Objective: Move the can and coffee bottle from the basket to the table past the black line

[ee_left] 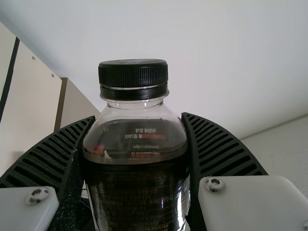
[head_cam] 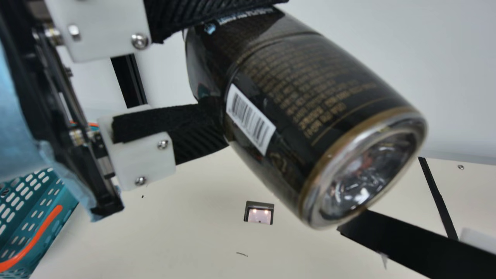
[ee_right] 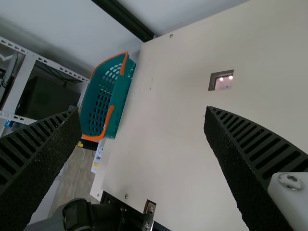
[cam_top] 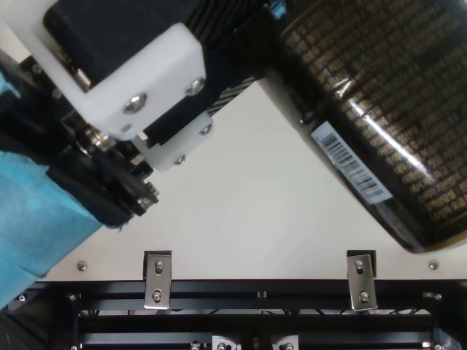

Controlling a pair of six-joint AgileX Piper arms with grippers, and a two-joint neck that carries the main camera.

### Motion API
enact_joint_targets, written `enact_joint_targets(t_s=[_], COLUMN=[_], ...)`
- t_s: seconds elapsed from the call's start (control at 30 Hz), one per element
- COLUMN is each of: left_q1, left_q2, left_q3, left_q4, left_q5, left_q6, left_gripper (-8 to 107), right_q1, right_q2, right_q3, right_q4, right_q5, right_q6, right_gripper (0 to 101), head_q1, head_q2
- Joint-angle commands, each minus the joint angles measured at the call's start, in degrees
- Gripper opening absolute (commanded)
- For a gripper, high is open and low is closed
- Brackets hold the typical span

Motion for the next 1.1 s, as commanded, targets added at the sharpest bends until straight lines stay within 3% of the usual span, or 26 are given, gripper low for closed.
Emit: enact_joint_targets(t_s=[0.0, 0.47, 0.6, 0.8, 1.07], left_q1=[0.0, 0.0, 1.77, 8.64, 22.73], left_q2=[0.0, 0.0, 0.17, 0.3, 0.88], left_q3=[0.0, 0.0, 0.57, 2.27, 5.24], left_q4=[0.0, 0.0, -2.7, -7.12, -15.16], left_q5=[0.0, 0.0, 0.51, 2.15, 6.72], left_q6=[0.0, 0.0, 2.62, 7.25, 17.77], left_gripper=[10, 10, 10, 10, 10], right_q1=[0.0, 0.0, 0.0, 0.0, 0.0], right_q2=[0.0, 0.0, 0.0, 0.0, 0.0], right_q3=[0.0, 0.0, 0.0, 0.0, 0.0], right_q4=[0.0, 0.0, 0.0, 0.0, 0.0], right_q5=[0.0, 0.0, 0.0, 0.0, 0.0], right_q6=[0.0, 0.0, 0.0, 0.0, 0.0], right_gripper=[101, 101, 101, 101, 101], head_q1=[-1.83, -1.83, -1.83, -1.83, -1.83], head_q2=[0.61, 0.61, 0.61, 0.61, 0.61])
